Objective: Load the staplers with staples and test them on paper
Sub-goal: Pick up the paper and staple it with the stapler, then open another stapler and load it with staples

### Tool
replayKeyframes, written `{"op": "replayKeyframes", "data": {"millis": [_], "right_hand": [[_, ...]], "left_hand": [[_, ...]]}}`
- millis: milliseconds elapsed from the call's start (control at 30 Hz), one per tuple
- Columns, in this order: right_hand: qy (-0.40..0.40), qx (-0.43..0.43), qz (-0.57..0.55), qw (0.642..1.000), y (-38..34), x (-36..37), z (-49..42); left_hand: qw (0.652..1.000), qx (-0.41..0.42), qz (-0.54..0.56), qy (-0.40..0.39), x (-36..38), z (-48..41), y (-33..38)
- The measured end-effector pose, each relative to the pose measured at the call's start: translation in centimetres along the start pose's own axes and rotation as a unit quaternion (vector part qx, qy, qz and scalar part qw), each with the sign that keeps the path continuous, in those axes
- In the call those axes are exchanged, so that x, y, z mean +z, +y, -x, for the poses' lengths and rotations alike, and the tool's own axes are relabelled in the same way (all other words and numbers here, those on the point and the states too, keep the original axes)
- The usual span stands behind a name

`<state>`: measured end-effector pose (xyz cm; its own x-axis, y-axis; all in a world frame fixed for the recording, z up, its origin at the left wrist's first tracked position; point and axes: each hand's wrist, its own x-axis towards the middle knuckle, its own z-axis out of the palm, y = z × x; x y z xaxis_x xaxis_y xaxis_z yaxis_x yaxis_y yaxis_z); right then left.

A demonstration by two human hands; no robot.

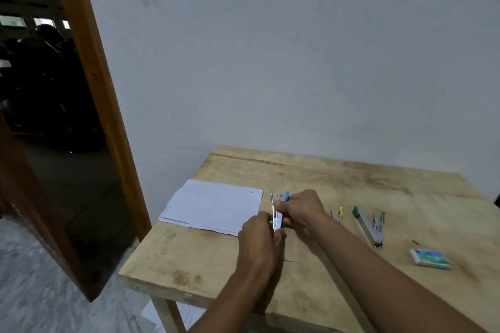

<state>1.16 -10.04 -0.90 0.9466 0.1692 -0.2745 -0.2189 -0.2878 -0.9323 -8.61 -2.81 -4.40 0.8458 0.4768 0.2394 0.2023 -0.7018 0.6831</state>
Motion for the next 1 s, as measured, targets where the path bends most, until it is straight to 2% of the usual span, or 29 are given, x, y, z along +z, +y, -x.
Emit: {"op": "replayKeyframes", "data": {"millis": [233,433,600,733,867,933,1000], "right_hand": [[0.089,0.021,0.072,0.993,-0.8,0.5,-1.5],[0.090,0.032,0.081,0.992,-0.8,0.7,-3.0],[0.087,0.027,0.099,0.991,-0.7,0.7,-3.3],[0.108,-0.007,0.143,0.984,-0.7,0.0,-2.9],[0.155,-0.057,0.232,0.959,-1.7,-2.7,-3.3],[0.174,-0.072,0.296,0.936,-1.8,-5.1,-2.7],[0.183,-0.059,0.344,0.919,-1.2,-7.3,-1.9]], "left_hand": [[0.998,-0.043,-0.037,0.005,1.2,-2.1,0.8],[0.997,-0.058,-0.043,0.030,2.1,-2.5,0.9],[0.997,-0.059,-0.048,0.011,2.4,-2.5,1.2],[0.999,-0.019,-0.042,0.016,2.4,-1.7,1.2],[0.984,0.128,0.011,0.121,2.5,-1.3,1.5],[0.984,0.152,0.016,0.096,3.0,-1.1,1.8],[0.992,0.110,0.050,0.030,3.3,-1.0,3.1]]}}
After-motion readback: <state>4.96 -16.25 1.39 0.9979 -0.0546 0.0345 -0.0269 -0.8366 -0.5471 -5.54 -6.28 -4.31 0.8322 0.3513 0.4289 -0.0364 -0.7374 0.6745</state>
